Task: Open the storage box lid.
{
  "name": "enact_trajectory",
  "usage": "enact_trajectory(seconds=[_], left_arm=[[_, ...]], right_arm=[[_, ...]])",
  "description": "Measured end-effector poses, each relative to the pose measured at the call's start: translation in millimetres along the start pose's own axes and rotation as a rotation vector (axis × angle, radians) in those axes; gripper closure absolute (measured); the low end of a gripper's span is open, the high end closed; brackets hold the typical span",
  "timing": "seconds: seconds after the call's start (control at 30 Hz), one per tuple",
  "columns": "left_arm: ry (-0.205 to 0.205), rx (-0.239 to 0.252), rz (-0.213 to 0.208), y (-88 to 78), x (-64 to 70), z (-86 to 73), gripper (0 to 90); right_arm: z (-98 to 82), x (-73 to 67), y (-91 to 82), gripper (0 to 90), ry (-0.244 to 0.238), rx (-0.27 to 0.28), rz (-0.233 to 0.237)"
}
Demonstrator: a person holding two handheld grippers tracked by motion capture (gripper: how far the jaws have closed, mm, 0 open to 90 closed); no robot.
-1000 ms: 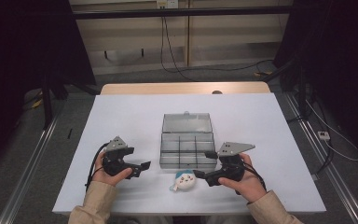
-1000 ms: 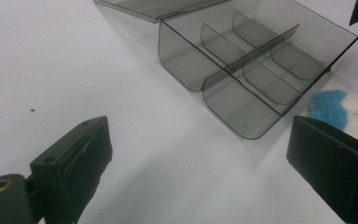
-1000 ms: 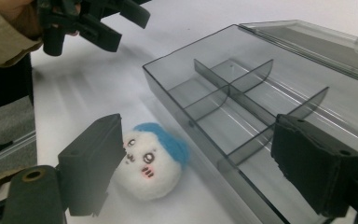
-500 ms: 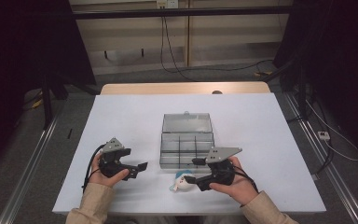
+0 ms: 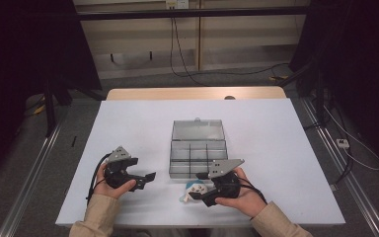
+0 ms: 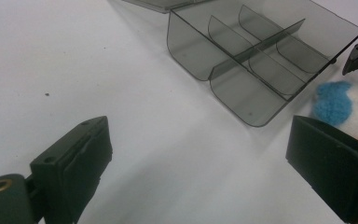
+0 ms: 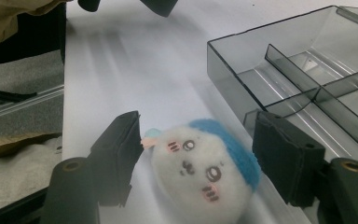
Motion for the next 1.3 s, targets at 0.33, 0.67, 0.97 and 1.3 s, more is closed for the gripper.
enact_trajectory(seconds=[0.33, 0.67, 0.97, 1.3], left_arm=[[-0.001, -0.008, 0.003, 0.3, -1.3, -1.0, 6.5], [-0.004, -0.002, 0.012, 2.8, -4.2, 2.0, 6.6], [-0.004, -0.004, 0.01, 6.4, -5.4, 3.4, 6.7], [-0.009, 0.0, 0.013, 7.6, -6.0, 5.0, 6.7]], right_arm=[[-9.1, 1.8, 10.4, 32.3, -0.024, -0.055, -0.006], [-16.0, 3.7, 14.6, 33.6, -0.045, -0.097, -0.031], [-20.9, 6.1, 11.5, 40.6, -0.045, -0.098, -0.048], [-21.3, 6.0, 13.6, 40.1, -0.042, -0.098, -0.045]])
Point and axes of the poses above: each handheld gripper's, and its own axes: y roughly forward along the jaws, z roughly out of its top, x roughly to its right, the point moved 7 cm from there along y, roughly forward along the jaws, and after that the axes turned 5 degrees about z, right-handed, at the moved point
